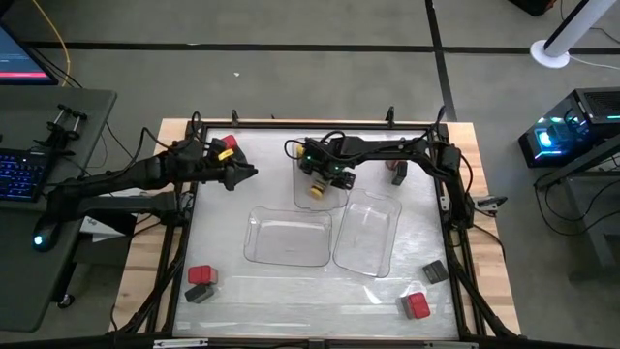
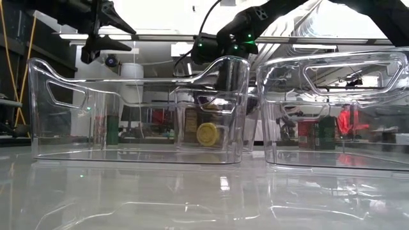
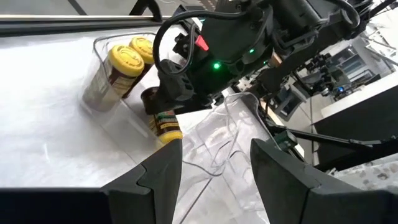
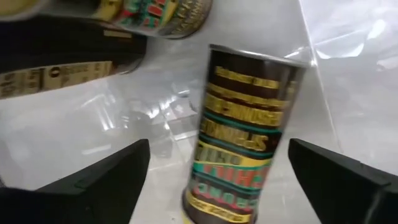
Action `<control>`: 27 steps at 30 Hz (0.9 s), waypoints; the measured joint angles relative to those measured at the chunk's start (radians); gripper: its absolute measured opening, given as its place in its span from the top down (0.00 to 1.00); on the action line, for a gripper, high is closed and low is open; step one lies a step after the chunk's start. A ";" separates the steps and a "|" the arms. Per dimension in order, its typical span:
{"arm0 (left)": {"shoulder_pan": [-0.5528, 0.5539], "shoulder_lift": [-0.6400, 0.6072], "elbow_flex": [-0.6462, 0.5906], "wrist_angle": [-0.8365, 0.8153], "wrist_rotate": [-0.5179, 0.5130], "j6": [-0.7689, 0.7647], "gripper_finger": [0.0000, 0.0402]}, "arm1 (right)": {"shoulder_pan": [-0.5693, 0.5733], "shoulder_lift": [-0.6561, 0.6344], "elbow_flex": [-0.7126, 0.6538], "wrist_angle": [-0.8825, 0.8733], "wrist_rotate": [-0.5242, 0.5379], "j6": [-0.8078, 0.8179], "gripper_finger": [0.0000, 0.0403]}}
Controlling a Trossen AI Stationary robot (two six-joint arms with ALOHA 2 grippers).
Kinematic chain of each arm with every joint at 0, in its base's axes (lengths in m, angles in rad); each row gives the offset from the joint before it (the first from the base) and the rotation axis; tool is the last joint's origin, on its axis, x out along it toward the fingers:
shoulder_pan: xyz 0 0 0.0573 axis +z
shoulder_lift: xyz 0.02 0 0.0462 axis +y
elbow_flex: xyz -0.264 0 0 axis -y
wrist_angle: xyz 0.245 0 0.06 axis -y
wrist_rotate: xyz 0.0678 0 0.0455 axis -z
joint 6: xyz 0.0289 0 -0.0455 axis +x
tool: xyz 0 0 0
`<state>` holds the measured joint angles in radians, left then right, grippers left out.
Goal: Sort spices by type
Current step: Put the yellow seasoning bottle into the top transparent bin
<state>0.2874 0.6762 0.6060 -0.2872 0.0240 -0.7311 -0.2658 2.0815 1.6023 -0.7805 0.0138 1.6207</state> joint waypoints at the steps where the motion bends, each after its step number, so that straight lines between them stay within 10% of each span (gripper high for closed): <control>1: 0.000 0.000 0.000 -0.002 0.000 0.000 0.56 | 0.000 0.000 0.000 -0.007 -0.004 0.004 0.11; 14: 0.000 0.000 0.000 -0.003 -0.001 0.001 0.56 | 0.001 0.000 -0.001 -0.049 -0.014 0.024 0.63; 27: 0.000 0.000 0.000 -0.006 0.001 0.000 0.56 | 0.007 -0.002 0.001 -0.043 -0.006 -0.004 0.92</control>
<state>0.2871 0.6762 0.6060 -0.2935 0.0246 -0.7315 -0.2588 2.0792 1.6032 -0.8235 0.0076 1.6169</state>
